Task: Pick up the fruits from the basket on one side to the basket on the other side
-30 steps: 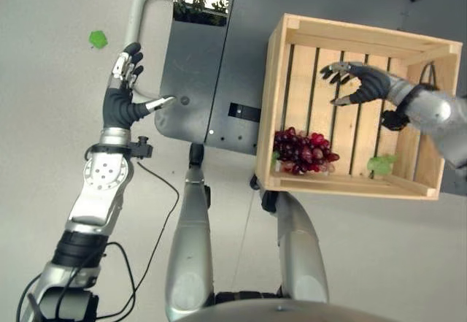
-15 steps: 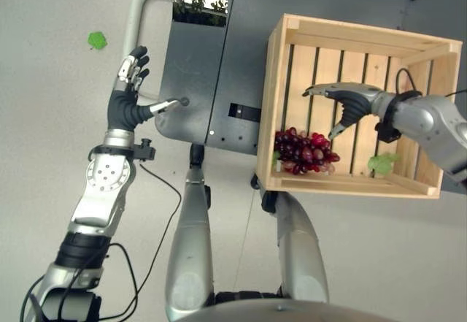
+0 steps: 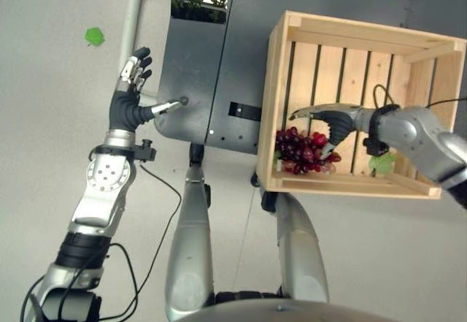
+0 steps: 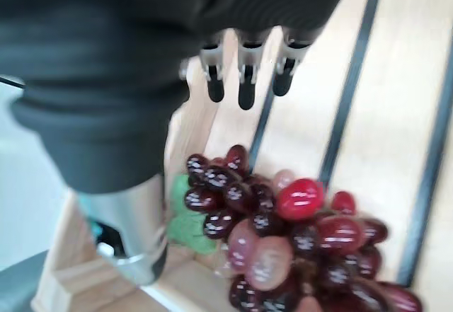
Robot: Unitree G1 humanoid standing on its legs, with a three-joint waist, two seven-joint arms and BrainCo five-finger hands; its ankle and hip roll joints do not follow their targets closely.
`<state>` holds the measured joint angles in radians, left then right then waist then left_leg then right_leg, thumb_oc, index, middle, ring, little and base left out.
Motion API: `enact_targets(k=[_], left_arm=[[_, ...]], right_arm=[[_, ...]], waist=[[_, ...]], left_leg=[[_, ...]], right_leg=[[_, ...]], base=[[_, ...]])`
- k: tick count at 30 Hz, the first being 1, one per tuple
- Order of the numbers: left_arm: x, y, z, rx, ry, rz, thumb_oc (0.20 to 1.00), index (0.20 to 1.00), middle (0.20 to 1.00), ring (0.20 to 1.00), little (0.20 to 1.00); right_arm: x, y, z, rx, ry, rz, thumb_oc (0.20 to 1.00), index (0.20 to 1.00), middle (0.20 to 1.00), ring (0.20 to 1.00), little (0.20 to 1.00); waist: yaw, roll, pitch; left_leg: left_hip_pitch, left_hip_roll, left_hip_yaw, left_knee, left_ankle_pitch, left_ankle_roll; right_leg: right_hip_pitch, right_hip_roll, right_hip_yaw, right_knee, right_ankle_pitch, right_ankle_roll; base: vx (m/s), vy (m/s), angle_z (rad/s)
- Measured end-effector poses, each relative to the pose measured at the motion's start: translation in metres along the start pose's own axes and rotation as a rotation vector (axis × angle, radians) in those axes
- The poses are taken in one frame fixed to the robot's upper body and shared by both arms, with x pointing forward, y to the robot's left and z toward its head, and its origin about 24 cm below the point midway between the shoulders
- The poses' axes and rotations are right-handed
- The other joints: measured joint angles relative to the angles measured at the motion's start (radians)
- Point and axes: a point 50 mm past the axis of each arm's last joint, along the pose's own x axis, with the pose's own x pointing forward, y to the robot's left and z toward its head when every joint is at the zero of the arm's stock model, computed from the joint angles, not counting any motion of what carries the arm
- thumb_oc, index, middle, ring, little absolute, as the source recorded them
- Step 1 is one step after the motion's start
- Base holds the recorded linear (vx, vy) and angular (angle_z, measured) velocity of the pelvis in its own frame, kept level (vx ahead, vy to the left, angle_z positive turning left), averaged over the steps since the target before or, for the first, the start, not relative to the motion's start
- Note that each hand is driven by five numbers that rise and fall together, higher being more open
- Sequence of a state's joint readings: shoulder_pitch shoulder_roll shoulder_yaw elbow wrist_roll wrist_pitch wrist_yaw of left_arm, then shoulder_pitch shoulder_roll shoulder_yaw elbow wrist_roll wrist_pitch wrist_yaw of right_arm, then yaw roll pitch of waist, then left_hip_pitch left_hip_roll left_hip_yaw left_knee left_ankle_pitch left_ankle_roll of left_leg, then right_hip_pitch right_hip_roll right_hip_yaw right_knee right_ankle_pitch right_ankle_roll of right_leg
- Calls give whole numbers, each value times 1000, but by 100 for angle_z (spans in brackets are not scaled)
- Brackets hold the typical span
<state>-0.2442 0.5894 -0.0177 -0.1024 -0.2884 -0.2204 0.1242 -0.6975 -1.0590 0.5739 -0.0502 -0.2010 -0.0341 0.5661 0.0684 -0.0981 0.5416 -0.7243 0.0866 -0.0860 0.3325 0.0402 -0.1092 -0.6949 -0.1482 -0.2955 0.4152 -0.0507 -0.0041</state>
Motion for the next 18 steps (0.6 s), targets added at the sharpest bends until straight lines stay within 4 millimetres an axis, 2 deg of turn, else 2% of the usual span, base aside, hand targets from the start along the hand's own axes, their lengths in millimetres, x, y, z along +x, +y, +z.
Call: enact_targets(k=[4,8,18], left_arm=[[0,-1,0,-1,4,-1,1000,1000,1000,1000,1000],[3,-1,1,-2,0,-2,1000,1000,1000,1000,1000],[3,-4,-1,-6,10,-8,1000,1000,1000,1000,1000]], right_arm=[[10,7,4,31,-25,16,1000,1000,1000,1000,1000],[23,17,-1,66,5,36,1000,1000,1000,1000,1000],[28,24,1,72,3,35,1000,1000,1000,1000,1000]], waist=[[0,0,0],[0,0,0],[1,0,0]], left_leg=[[-13,-1,1,4,-1,1],[-15,-1,0,3,-1,1],[-22,-1,0,-2,-1,1]], right_leg=[[-10,1,0,-1,3,0],[-12,0,0,-3,4,1],[-18,0,0,-11,7,1]], base=[[0,0,0],[0,0,0],[0,0,0]])
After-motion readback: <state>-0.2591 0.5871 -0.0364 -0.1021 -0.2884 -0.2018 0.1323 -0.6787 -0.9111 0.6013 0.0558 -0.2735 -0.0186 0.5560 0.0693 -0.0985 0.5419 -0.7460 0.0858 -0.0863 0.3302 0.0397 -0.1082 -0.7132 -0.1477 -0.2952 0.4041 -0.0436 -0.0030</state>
